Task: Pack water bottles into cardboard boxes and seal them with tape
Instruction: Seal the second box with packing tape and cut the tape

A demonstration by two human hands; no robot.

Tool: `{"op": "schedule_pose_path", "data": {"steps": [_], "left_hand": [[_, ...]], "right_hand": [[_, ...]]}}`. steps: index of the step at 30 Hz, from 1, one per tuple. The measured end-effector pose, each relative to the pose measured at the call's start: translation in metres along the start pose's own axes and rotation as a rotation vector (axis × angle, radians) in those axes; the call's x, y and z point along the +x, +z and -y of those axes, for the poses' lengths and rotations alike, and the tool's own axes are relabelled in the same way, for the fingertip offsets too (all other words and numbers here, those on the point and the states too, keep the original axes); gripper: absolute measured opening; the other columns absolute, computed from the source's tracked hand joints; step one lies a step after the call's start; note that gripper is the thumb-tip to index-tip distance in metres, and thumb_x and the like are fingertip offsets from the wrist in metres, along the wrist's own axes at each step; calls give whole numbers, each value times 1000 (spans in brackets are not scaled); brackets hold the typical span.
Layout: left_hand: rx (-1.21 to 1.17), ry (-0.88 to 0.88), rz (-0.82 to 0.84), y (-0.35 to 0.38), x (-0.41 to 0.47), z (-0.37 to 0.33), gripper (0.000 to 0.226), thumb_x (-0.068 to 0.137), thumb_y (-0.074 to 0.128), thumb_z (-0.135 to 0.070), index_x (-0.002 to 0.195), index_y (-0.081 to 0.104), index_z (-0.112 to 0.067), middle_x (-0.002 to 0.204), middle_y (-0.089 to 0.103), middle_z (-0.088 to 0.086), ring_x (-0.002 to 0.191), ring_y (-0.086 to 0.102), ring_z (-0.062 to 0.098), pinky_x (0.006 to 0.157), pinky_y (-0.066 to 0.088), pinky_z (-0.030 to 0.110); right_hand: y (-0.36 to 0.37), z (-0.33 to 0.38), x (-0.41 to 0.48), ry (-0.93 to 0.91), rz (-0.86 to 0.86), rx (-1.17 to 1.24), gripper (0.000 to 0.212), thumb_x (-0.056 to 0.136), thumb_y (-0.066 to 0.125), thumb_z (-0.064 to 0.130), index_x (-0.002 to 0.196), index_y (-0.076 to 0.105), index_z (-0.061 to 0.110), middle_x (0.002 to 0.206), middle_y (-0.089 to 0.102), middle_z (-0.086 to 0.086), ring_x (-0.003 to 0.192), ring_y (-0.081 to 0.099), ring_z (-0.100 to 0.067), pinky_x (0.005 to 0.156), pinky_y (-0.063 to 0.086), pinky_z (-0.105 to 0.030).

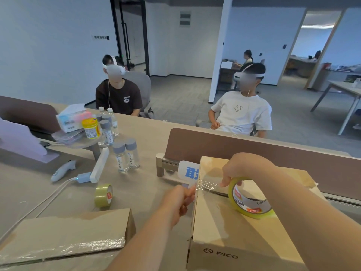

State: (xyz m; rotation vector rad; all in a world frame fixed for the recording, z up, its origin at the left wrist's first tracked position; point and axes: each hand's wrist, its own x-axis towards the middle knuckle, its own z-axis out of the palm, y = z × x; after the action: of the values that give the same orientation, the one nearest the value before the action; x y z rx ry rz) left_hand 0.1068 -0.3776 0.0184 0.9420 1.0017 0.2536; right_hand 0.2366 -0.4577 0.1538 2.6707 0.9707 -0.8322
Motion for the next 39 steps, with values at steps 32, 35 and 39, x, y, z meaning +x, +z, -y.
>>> {"op": "schedule_pose_path", "data": {"steps": [32, 35, 39], "left_hand": [[149, -103, 20, 3, 13, -1, 25, 76, 40, -10, 72, 60, -24, 37, 34, -10, 40, 20, 8, 42, 19, 18], [192, -83, 43, 6, 7, -4, 32, 78, 33, -11, 82, 61, -26, 36, 34, -10, 38, 19, 10, 43, 19, 19], [215, -80, -6, 9, 10, -3, 19, 71, 42, -19, 73, 60, -23, 50, 43, -3, 47, 35, 12, 52, 31, 20]], "right_hand": [[11, -1, 28, -30, -156, -60, 23, 76, 67, 33, 63, 59, 16, 79, 69, -1, 79, 64, -19, 75, 49, -32], [11, -2, 28, -34, -156, -45, 22, 76, 67, 33, 64, 60, 16, 77, 69, 0, 77, 64, -18, 74, 49, -32], [11, -2, 29, -43, -159, -46, 21, 75, 67, 32, 64, 60, 16, 78, 69, -1, 78, 65, -18, 78, 51, -33]]}}
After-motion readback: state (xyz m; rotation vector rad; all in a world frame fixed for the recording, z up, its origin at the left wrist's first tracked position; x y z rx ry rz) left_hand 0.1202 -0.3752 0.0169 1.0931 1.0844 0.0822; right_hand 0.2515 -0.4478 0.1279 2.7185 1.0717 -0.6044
